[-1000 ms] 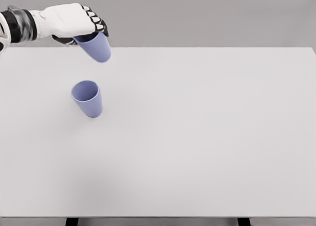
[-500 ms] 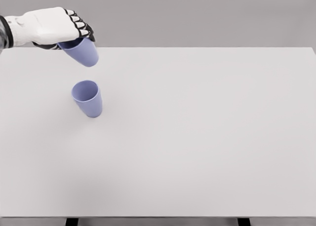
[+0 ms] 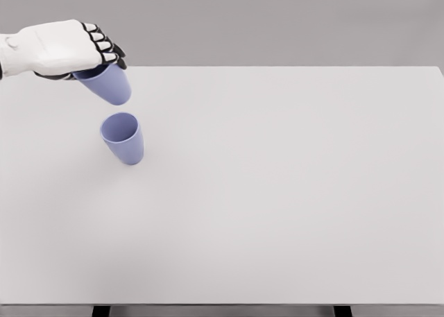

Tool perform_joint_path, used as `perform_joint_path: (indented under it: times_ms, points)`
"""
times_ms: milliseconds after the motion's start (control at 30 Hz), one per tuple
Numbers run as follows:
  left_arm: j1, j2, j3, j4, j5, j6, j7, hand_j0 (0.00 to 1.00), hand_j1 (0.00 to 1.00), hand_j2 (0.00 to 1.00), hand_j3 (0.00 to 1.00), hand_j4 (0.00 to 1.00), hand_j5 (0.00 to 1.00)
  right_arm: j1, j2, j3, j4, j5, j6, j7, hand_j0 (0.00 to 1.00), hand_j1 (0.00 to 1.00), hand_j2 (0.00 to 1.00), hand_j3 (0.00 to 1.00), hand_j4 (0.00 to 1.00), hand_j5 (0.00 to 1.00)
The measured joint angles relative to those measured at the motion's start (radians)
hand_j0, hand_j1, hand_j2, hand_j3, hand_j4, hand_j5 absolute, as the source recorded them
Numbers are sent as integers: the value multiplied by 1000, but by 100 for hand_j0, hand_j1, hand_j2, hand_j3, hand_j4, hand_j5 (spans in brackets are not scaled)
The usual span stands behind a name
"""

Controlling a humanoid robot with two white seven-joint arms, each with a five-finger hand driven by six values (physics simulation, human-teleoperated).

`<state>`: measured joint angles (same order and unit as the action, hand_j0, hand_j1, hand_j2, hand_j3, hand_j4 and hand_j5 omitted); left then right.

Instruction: Place the right cup on the left cup with left arm

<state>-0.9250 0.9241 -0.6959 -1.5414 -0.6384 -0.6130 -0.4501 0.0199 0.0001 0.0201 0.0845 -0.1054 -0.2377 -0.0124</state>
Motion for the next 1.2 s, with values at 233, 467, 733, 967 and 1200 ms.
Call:
perform_joint_path:
  times_ms: [233, 467, 733, 967, 1200]
  points:
    - [72, 42, 57, -51, 0, 0, 0, 73, 73, 73, 73, 73, 73, 0, 0, 0, 0, 0, 0, -1, 100, 100, 100, 100, 100, 100]
    - [72, 68, 100, -68, 19, 0, 0, 73, 73, 73, 73, 73, 73, 0, 0, 0, 0, 0, 0, 0, 100, 100, 100, 100, 100, 100]
    - [115, 105, 111, -119, 28, 0, 0, 73, 73, 73, 73, 73, 73, 0, 0, 0, 0, 0, 0, -1, 100, 100, 100, 100, 100, 100]
    - [123, 123, 121, -159, 48, 0, 0, 73, 73, 73, 73, 73, 73, 0, 0, 0, 0, 0, 0, 0, 100, 100, 100, 100, 100, 100]
    - [158, 144, 127, -206, 69, 0, 0, 73, 73, 73, 73, 73, 73, 0, 0, 0, 0, 0, 0, 0, 100, 100, 100, 100, 100, 100]
